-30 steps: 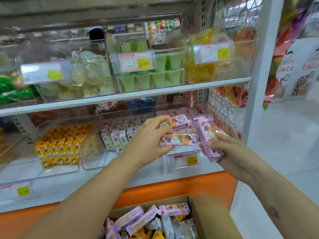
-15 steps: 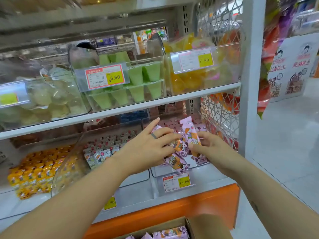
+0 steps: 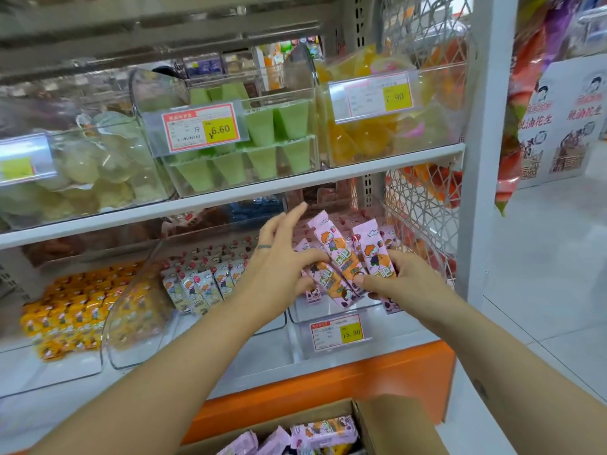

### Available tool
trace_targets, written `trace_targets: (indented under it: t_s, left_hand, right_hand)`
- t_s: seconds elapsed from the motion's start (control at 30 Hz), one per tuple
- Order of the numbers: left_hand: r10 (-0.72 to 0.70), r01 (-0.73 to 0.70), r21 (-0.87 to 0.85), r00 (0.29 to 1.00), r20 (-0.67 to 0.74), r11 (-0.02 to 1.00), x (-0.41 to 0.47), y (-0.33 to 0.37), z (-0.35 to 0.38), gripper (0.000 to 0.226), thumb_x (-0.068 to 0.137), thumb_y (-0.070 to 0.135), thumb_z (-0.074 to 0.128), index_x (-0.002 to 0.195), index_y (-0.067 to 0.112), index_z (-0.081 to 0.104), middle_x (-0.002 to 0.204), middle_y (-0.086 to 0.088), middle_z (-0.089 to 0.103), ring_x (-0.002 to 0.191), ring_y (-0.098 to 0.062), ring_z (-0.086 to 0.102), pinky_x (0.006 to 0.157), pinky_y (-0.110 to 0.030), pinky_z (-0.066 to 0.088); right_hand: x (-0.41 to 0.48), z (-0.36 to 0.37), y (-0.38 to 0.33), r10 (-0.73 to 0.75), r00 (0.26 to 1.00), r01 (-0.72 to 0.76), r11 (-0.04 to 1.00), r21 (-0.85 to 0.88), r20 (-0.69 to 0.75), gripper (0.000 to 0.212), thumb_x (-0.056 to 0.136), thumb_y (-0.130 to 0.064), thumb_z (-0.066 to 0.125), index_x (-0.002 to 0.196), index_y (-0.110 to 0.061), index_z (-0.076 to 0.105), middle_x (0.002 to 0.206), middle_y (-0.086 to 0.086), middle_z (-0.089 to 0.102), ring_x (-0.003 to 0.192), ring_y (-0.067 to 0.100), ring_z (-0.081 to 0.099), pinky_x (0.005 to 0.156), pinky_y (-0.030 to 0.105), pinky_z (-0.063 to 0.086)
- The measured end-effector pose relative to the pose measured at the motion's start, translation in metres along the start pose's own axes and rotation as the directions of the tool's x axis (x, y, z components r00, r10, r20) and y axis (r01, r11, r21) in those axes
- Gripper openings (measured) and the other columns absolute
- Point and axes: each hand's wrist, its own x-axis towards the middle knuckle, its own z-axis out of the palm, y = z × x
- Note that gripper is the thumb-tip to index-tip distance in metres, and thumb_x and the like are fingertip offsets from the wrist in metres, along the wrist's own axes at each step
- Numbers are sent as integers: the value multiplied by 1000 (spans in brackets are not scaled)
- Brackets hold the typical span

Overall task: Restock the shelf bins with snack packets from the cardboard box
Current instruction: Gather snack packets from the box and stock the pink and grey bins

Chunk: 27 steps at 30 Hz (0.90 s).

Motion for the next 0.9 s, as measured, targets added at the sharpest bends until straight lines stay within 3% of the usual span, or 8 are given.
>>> trace_targets:
  t_s: [0.1, 0.27, 0.33, 0.43, 0.57, 0.73, 0.83, 0.9]
  left_hand:
    - [-125, 143, -146, 984, 124, 979, 1, 2, 3, 37, 86, 18, 67, 118, 36, 60, 158, 5, 0, 133, -22, 35, 97, -35, 45]
    - [-176, 273, -465, 954, 242, 842, 7, 10, 6, 41, 85, 2, 61, 98, 39, 50, 130, 1, 44, 84, -15, 63, 74, -24, 53]
    - [-168, 333, -559, 930, 326, 759, 8, 10, 7, 41, 84, 4, 64, 91, 40, 47, 122, -1, 51, 81, -20, 66, 71, -25, 55]
    - [-142, 426, -651, 886, 442, 629, 5, 6, 7, 36, 83, 14, 68, 92, 41, 47, 111, -4, 64, 87, -25, 70, 80, -43, 57]
    - [-185, 439, -716, 894, 409, 543, 5, 1, 2, 33, 87, 16, 67, 105, 29, 43, 114, 4, 61, 84, -20, 71, 75, -42, 59]
    - [-180, 403, -674, 908, 378, 619, 9, -7, -5, 73, 83, 26, 72, 140, 37, 28, 137, 8, 50, 123, -10, 52, 97, -35, 49]
    - [-151, 347, -627, 927, 344, 697, 10, -7, -10, 45, 87, 32, 67, 126, 35, 44, 110, 16, 63, 93, 7, 62, 79, -14, 51]
    - [-166, 321, -568, 937, 307, 758, 13, -9, -11, 35, 87, 34, 67, 119, 32, 51, 98, 18, 64, 79, 6, 63, 69, -12, 50]
  right_hand:
    - [1, 1, 0, 6, 1000, -6, 1000, -12, -5, 16, 82, -23, 72, 95, -18, 64, 80, 0, 69, 61, 8, 60, 52, 25, 48]
    - [2, 5, -1, -18, 1000, 18, 1000, -6, -9, 21, 84, -20, 70, 104, -20, 61, 92, 7, 70, 74, 21, 62, 64, 33, 53]
    - [3, 5, -1, -21, 1000, 21, 1000, -3, 1, 20, 84, -18, 70, 102, -20, 61, 91, 11, 69, 71, 22, 58, 60, 33, 50]
    - [4, 4, 0, -19, 999, 19, 1000, -4, 37, 16, 84, -15, 69, 97, -21, 62, 91, 16, 68, 69, 21, 52, 58, 34, 44]
    - [7, 3, 5, -17, 999, 20, 998, -65, 51, 16, 84, -17, 69, 98, -19, 61, 89, 14, 66, 62, 17, 48, 51, 28, 42]
    - [12, 2, 1, -81, 987, 108, 974, -198, 138, 22, 85, -17, 69, 102, -25, 57, 83, -8, 64, 56, -4, 53, 49, 11, 38]
    - [16, 5, -1, -118, 979, 154, 963, -222, 166, 25, 86, -14, 68, 106, -22, 57, 82, -13, 61, 57, -12, 54, 49, 5, 37]
    - [19, 8, -3, -118, 973, 166, 956, -243, 199, 28, 87, -21, 67, 113, -23, 54, 88, -17, 61, 62, -9, 56, 51, 5, 38]
